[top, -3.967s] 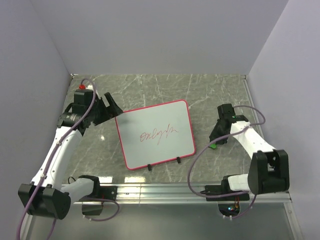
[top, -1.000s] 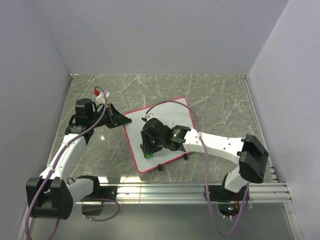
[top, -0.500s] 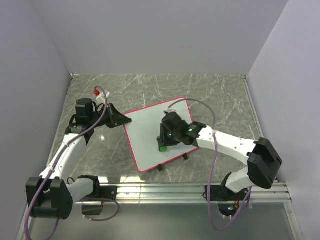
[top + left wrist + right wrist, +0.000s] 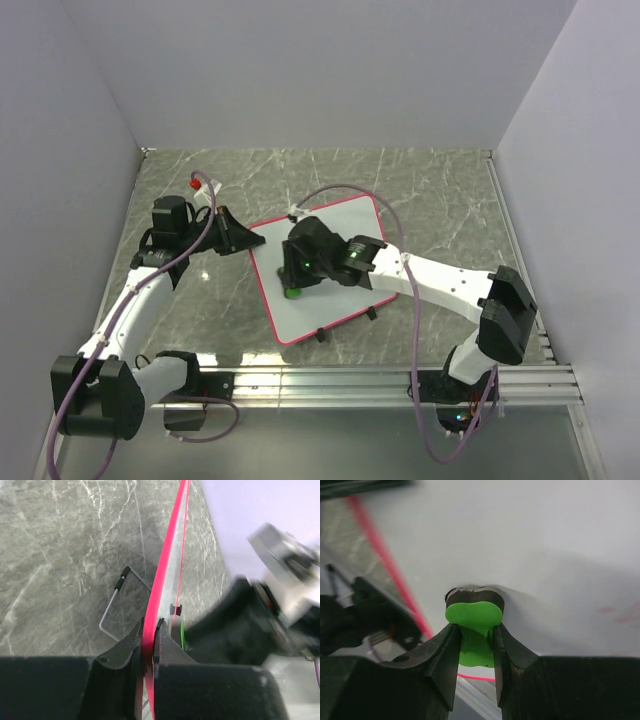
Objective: Erase the whiteboard
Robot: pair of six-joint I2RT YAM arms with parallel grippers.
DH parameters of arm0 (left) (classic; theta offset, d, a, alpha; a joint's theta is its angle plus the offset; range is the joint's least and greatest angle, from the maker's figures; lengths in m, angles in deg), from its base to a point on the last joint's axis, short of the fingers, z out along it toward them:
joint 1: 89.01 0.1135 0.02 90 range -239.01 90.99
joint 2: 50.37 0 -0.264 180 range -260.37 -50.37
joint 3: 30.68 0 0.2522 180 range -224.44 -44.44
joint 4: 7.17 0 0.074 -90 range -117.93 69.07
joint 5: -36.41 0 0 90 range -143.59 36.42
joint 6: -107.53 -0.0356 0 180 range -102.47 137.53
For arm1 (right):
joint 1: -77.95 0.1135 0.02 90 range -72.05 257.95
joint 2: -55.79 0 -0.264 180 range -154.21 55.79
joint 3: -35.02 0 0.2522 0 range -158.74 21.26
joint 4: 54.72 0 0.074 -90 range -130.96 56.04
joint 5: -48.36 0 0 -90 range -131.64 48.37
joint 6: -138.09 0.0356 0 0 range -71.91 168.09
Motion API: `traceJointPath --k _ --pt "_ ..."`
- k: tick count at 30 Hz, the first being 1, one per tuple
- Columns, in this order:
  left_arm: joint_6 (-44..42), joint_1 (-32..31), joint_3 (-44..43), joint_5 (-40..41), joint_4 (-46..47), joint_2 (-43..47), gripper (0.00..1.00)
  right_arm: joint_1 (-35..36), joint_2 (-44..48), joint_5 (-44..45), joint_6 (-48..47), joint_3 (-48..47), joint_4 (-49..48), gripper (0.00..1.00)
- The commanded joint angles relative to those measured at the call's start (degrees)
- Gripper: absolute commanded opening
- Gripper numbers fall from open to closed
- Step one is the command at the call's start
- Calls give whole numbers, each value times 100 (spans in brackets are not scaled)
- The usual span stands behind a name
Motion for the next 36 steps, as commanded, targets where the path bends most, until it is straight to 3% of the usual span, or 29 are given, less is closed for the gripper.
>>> traceJointPath --k 1,12,26,36 --pt "-497 -54 8 851 -404 -111 0 221 -102 -292 -61 -398 -384 0" --pt "-514 -116 -18 930 -466 -102 0 -1317 777 -442 1169 2290 -949 0" --pt "-514 -142 -18 1026 -510 -76 0 -1484 355 253 1609 2695 317 0" --pt "-514 -265 -35 1141 -580 -84 0 -2134 610 210 2022 3240 213 0"
